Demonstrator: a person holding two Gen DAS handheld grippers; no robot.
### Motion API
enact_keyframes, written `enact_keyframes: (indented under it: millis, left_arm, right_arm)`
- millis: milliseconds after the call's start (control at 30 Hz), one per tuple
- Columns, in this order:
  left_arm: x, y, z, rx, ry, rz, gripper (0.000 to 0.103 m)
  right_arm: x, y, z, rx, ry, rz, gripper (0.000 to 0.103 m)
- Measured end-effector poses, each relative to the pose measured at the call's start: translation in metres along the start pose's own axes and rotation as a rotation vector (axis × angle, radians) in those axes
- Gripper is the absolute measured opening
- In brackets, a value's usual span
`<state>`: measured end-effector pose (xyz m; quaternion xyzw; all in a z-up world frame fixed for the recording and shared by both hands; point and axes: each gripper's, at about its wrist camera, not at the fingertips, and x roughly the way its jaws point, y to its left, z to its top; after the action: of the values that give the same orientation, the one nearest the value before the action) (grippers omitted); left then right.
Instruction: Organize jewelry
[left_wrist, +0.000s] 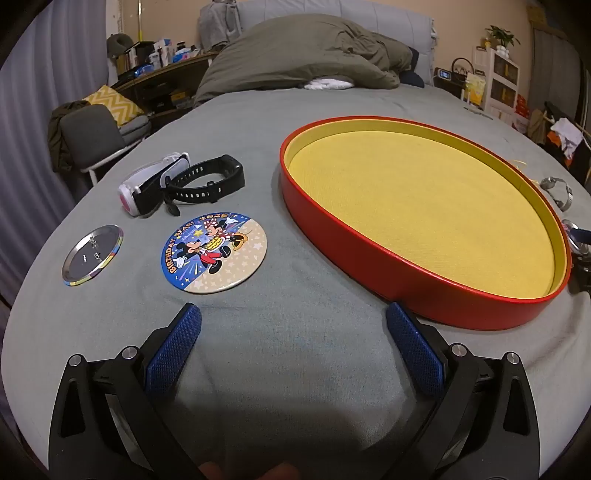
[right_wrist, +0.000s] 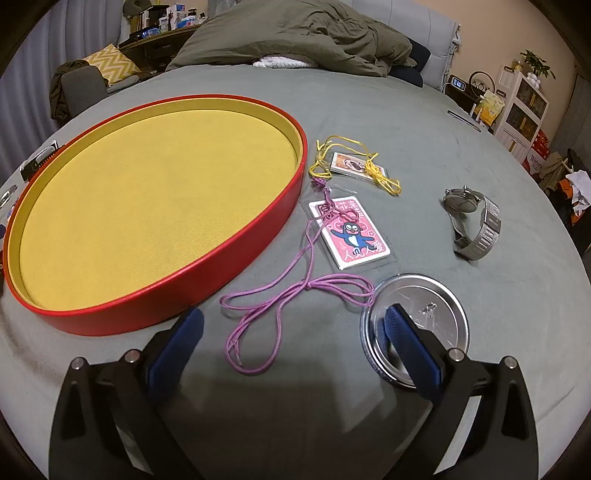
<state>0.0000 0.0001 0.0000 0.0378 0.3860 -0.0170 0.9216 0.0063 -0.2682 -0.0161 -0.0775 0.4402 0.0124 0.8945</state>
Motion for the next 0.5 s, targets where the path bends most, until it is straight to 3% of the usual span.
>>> enact_keyframes:
  millis: [500]
  left_arm:
    - [0.0,-0.0001,0.0,0.002,0.0,0.002,0.098]
  right_arm:
    - [0.0001,0.0001,0.0,0.0,0.0,0.0,0.095]
